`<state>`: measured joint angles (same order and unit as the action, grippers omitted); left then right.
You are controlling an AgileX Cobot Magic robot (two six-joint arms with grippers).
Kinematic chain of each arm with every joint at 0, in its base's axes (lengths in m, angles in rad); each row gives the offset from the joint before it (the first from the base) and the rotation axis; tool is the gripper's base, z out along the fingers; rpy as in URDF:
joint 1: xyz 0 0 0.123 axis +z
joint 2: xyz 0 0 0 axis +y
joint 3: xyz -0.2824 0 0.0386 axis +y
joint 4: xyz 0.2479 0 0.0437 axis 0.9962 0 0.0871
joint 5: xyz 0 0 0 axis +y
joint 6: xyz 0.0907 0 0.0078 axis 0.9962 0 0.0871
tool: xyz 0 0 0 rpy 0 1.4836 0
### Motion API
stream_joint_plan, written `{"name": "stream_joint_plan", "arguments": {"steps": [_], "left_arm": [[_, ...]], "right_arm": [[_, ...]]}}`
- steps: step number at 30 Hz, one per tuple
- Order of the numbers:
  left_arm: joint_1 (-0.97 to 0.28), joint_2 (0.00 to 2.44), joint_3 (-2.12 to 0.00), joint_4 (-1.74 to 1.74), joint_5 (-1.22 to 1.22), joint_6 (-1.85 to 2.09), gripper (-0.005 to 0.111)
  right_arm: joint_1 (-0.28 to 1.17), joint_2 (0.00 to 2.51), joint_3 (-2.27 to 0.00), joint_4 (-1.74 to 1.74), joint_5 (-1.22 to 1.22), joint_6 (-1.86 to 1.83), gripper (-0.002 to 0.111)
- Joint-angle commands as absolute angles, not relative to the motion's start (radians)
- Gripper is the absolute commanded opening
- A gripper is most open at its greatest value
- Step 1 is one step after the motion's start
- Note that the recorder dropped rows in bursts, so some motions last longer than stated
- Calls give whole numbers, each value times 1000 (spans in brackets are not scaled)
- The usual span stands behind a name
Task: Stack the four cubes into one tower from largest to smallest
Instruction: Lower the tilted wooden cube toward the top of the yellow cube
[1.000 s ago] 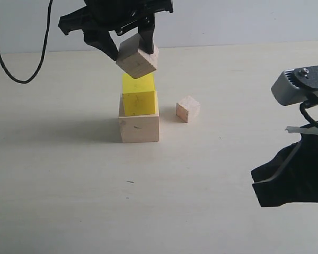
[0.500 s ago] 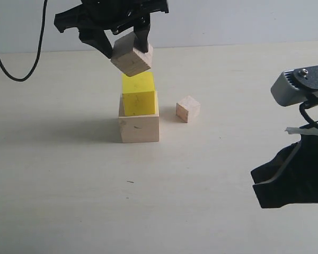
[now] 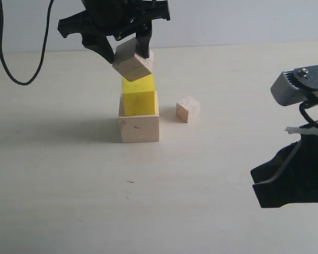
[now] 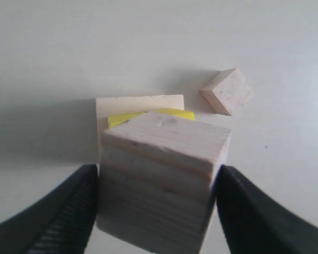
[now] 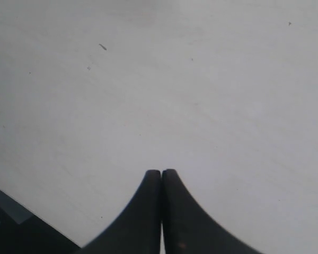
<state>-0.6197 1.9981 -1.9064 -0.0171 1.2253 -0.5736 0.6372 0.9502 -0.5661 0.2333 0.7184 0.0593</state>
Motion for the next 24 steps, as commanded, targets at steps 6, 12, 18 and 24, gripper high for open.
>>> {"name": "stream_joint_plan", "arguments": {"steps": [6, 12, 18, 24], "left_arm": [[-618, 2000, -1910, 0, 1221, -580, 0], [-618, 2000, -1910, 0, 1221, -580, 0], [-618, 2000, -1910, -13, 1221, -580, 0], [-618, 2000, -1910, -13, 1221, -576, 0]], "right_arm": [[631, 943, -563, 225, 709, 47, 0], [631, 943, -563, 225, 709, 47, 0], [631, 943, -563, 225, 709, 47, 0], [631, 943, -563, 225, 709, 47, 0]]}}
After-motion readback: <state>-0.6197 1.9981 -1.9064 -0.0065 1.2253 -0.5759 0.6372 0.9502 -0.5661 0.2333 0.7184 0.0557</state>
